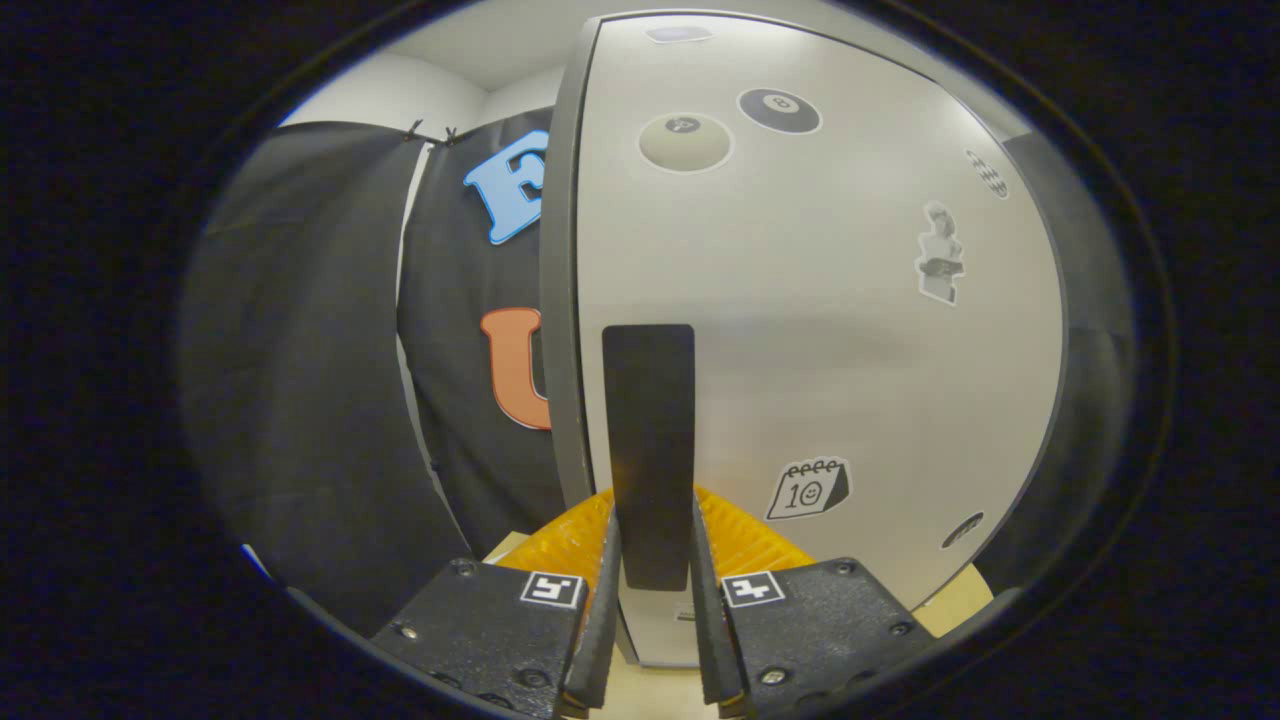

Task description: Open the shoe cabinet door, grab the shoes and put them into the shoe cabinet, then close the shoe cabinet door.

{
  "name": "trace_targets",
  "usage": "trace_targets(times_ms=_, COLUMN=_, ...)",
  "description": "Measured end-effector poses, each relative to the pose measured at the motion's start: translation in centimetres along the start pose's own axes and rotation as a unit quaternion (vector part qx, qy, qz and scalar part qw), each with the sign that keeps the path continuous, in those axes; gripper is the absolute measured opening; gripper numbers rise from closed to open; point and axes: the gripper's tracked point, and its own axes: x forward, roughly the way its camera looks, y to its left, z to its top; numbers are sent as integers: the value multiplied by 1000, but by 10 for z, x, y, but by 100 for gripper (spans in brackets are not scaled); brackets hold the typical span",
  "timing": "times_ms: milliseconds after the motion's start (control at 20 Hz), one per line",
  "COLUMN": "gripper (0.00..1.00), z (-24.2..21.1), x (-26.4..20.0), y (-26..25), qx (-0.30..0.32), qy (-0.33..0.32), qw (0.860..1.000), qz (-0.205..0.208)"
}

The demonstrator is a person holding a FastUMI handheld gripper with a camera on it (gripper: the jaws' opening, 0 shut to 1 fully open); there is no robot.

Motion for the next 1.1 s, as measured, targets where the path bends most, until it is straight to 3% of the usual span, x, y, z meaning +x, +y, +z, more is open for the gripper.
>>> trace_targets(times_ms=300, gripper=32, z=-4, x=-15, y=0, qx=-5, qy=16, qw=999, qz=49)
trace_targets(times_ms=600, gripper=28, z=-14, x=-87, y=-4, qx=-16, qy=15, qw=997, qz=76)
trace_targets(times_ms=1100, gripper=26, z=-35, x=-214, y=-70, qx=-13, qy=13, qw=999, qz=35)
